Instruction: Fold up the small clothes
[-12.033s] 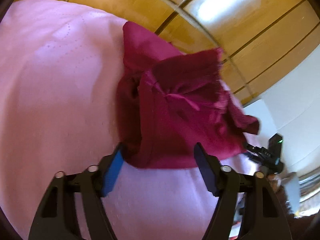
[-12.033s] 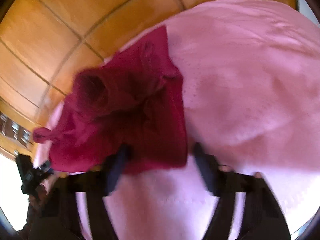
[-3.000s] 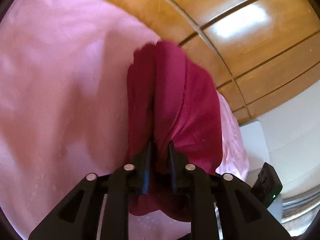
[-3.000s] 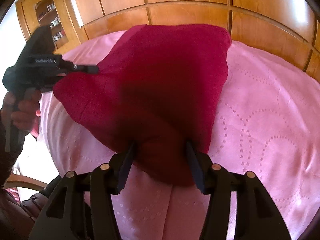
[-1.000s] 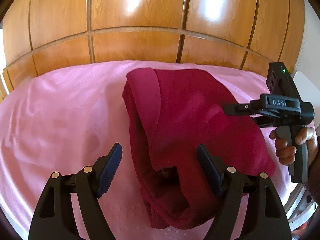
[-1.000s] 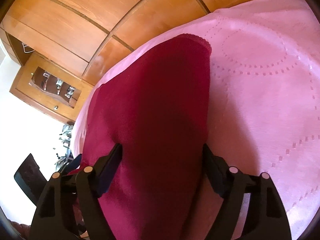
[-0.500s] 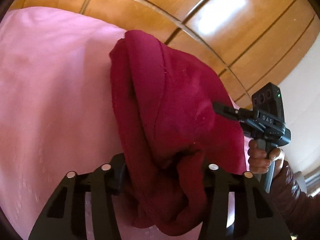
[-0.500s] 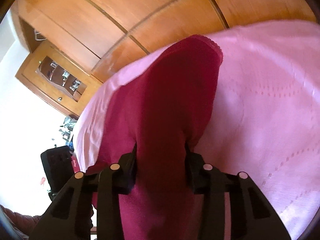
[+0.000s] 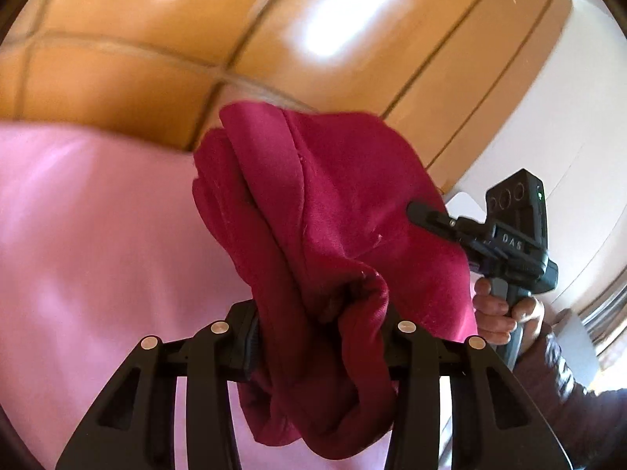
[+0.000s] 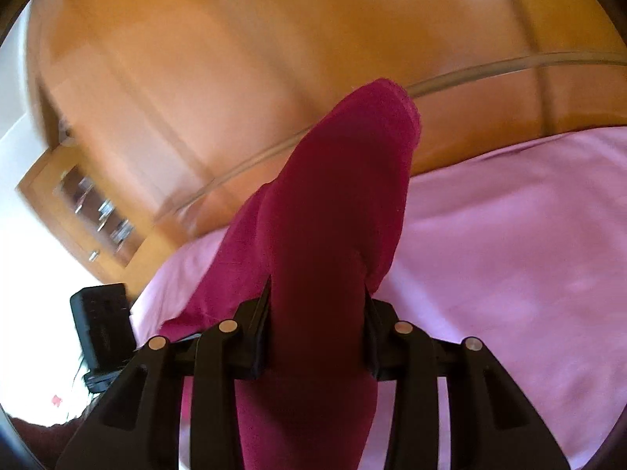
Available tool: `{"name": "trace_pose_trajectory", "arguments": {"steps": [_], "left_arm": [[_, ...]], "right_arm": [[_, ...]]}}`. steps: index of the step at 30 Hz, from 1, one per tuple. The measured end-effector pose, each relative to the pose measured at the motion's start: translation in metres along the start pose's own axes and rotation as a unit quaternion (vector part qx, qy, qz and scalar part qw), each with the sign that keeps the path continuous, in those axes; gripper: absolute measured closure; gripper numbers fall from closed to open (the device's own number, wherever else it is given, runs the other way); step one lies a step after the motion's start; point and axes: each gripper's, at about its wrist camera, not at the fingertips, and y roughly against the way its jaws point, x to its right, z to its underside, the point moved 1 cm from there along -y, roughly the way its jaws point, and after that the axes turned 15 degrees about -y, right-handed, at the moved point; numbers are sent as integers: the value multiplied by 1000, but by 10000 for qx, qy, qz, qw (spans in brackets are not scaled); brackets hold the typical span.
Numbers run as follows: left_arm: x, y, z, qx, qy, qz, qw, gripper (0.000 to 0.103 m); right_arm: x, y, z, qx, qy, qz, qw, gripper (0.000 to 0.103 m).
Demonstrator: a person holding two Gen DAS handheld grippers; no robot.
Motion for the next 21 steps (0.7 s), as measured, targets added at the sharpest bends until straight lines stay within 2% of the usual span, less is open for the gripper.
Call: {"name": "trace_pose_trajectory", "arguments": {"steps": [3, 5, 6, 8, 10, 12, 14, 18, 20, 21], "left_arm": [[19, -56, -28, -292, -388, 80, 9988, 62], [22, -89, -31, -595, -576, 36, 9966, 62], [23, -119, -24, -983, -697, -141, 9926, 62], [19, -153, -6, -1620, -713, -346, 9836, 63], [18, -160, 8, -1474, -550, -350, 9869, 61], [15, -154, 5, -1424, -295, -329, 9888, 61], [17, -145, 2, -1367, -324, -479, 9889, 54], [39, -114, -4, -1012, -785, -1078, 9859, 54], [53, -107, 1, -945, -1108, -1457, 9786, 54], [57, -111, 5, -1041, -1297, -1725, 9709, 54]], "right_arm": [[44, 12, -20, 253, -333, 347, 9985, 65], [79, 6, -22, 138, -556, 719, 9958, 63], [96, -2, -18, 2, -642, 1017, 9927, 61], [124, -23, -4, -352, -625, 1644, 9838, 53], [135, -21, 2, -246, -739, 1601, 9840, 38], [135, -12, 1, -137, -936, 1477, 9845, 36], [122, 5, 3, 196, -687, 1711, 9827, 35], [89, 41, 18, 747, -236, 1814, 9803, 37], [68, 48, 34, 780, -18, 1674, 9828, 43], [65, 47, 41, 732, 26, 1616, 9841, 45]]}}
